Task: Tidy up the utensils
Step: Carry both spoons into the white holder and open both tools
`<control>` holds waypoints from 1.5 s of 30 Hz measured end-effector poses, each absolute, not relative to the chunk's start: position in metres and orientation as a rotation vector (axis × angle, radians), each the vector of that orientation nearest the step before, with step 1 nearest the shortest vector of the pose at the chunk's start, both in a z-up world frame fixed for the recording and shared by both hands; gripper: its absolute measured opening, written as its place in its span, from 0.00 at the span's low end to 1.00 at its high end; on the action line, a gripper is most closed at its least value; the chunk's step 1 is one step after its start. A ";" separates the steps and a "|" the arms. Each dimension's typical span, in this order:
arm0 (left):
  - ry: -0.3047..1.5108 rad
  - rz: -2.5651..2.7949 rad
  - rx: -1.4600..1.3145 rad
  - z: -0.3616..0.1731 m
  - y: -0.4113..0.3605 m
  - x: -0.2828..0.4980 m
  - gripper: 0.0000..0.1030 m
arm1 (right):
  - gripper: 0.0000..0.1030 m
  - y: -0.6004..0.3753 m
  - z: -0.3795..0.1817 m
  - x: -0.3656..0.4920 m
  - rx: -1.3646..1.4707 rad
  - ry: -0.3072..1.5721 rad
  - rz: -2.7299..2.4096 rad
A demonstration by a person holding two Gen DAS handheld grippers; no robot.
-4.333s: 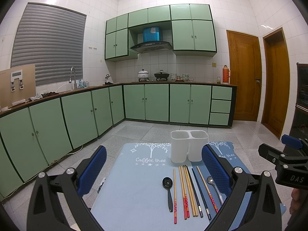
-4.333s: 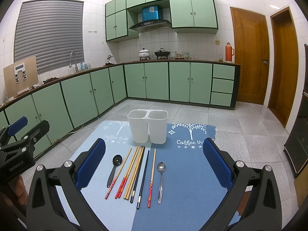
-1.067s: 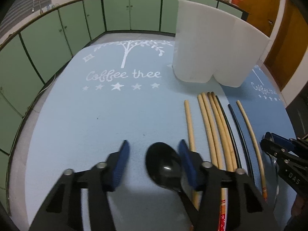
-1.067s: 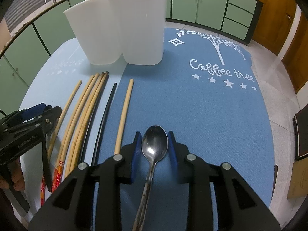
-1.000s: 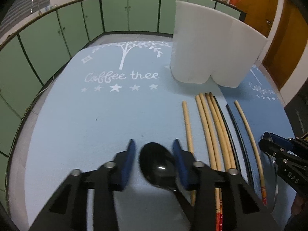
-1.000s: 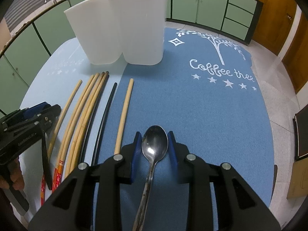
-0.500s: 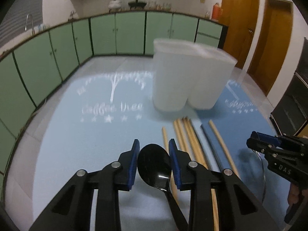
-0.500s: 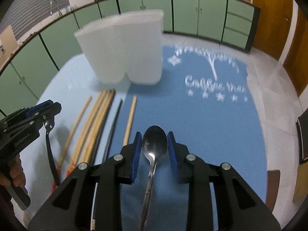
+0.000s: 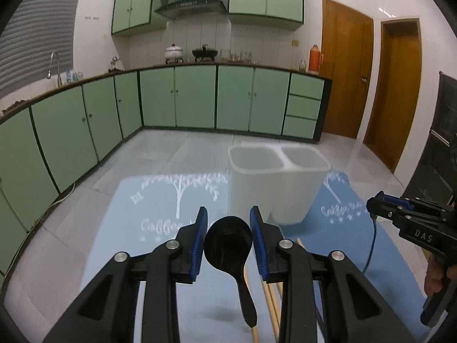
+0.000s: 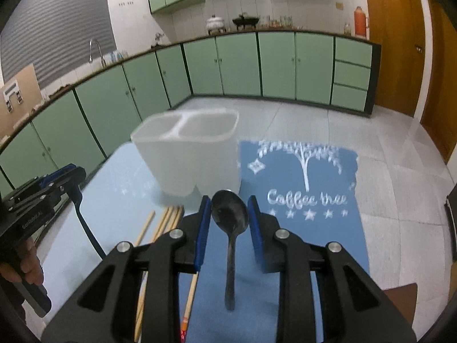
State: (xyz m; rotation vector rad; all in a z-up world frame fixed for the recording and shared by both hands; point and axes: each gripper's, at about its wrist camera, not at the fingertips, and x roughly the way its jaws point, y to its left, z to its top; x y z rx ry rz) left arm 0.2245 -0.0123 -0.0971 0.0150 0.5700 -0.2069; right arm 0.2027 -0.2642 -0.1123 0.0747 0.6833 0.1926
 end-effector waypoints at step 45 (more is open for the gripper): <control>0.432 -0.245 0.001 -0.080 -0.043 0.364 0.37 | 0.25 -0.250 -0.081 0.339 0.131 0.538 0.320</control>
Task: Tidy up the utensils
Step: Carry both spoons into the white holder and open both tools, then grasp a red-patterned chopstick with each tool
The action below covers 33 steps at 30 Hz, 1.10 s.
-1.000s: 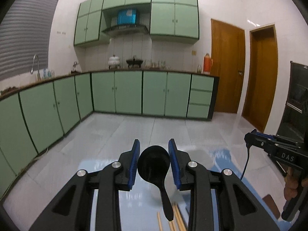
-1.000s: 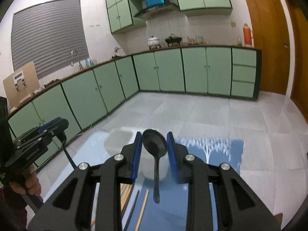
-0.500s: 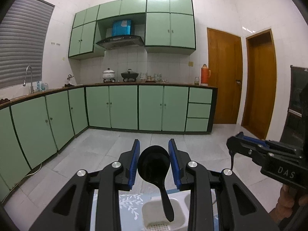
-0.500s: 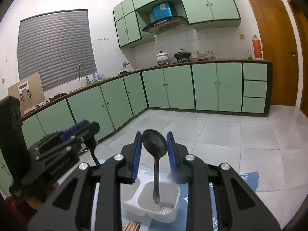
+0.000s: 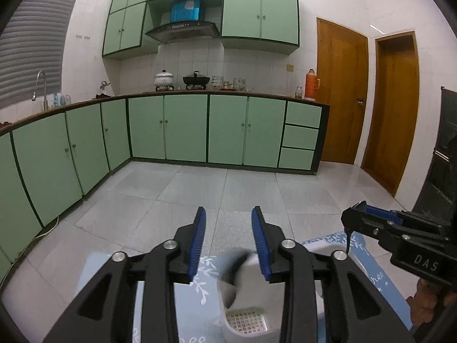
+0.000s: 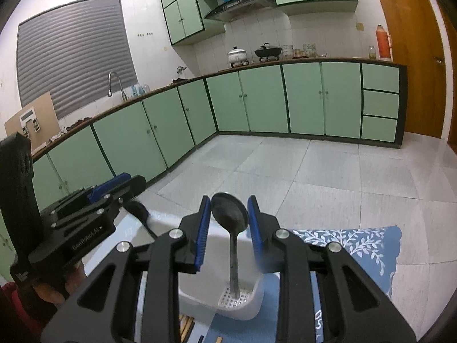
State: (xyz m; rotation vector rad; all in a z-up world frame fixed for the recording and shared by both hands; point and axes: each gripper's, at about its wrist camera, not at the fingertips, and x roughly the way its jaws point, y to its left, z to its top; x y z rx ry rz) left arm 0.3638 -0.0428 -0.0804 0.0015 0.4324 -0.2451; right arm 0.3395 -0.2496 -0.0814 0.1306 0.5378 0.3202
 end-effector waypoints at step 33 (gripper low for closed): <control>0.725 -0.162 0.009 -0.154 0.000 0.166 0.84 | 0.92 -0.254 -0.155 0.131 0.163 0.746 0.172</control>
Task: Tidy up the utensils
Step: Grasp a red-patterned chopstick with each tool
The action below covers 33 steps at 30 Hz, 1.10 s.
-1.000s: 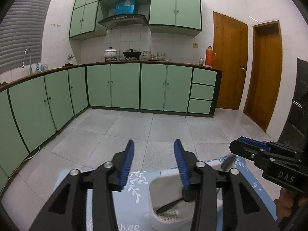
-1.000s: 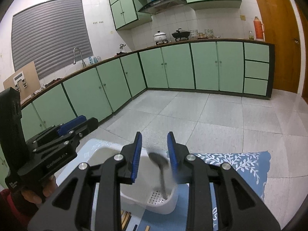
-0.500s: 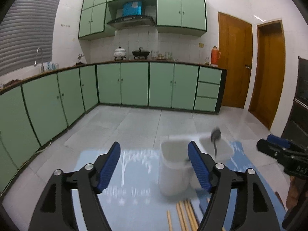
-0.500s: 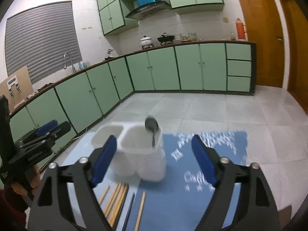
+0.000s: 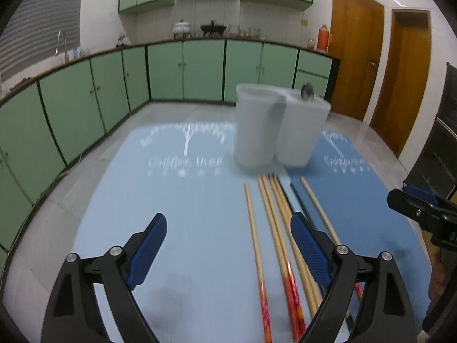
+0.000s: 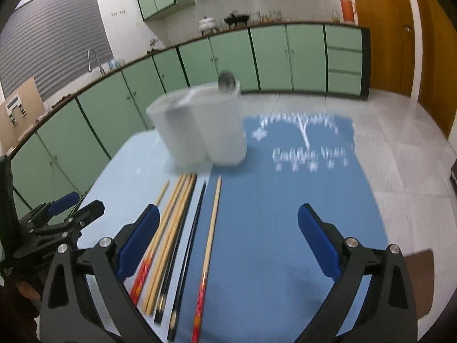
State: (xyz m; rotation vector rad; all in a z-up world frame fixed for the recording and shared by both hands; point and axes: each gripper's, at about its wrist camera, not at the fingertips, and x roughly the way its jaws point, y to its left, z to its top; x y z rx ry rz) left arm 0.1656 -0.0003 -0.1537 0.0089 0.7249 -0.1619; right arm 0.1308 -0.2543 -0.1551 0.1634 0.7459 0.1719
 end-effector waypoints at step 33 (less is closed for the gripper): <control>0.884 -0.140 0.009 -0.210 -0.012 0.093 0.75 | 0.40 -0.223 -0.215 0.053 0.125 0.883 0.210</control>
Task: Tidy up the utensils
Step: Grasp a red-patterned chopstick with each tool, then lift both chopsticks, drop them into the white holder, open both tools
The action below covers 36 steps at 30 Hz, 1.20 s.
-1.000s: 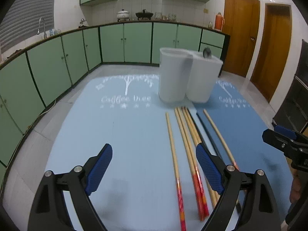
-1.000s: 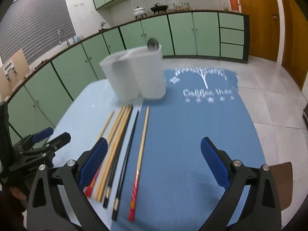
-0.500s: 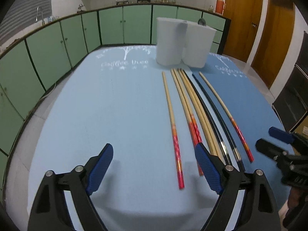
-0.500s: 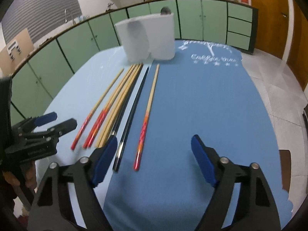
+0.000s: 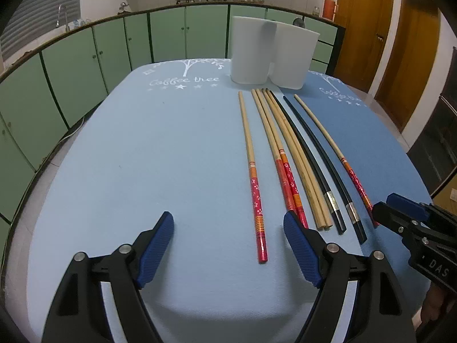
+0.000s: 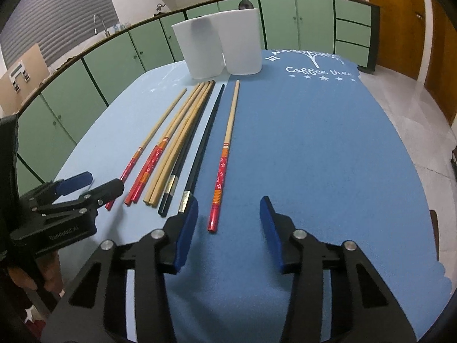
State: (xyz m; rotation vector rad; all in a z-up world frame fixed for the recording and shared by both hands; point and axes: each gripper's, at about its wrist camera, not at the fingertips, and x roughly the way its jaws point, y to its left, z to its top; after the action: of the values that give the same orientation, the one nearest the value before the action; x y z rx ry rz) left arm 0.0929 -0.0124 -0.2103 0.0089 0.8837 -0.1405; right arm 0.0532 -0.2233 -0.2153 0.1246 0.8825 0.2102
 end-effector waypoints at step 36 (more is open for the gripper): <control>0.816 -0.137 0.022 -0.208 -0.021 0.084 0.05 | 0.05 -0.214 -0.213 0.047 0.048 0.814 0.182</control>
State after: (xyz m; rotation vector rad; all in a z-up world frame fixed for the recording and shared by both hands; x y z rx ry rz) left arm 0.0839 -0.0212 -0.2079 0.0225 0.8162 -0.1366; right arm 0.0470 -0.2139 -0.2130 0.0481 0.8136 0.1825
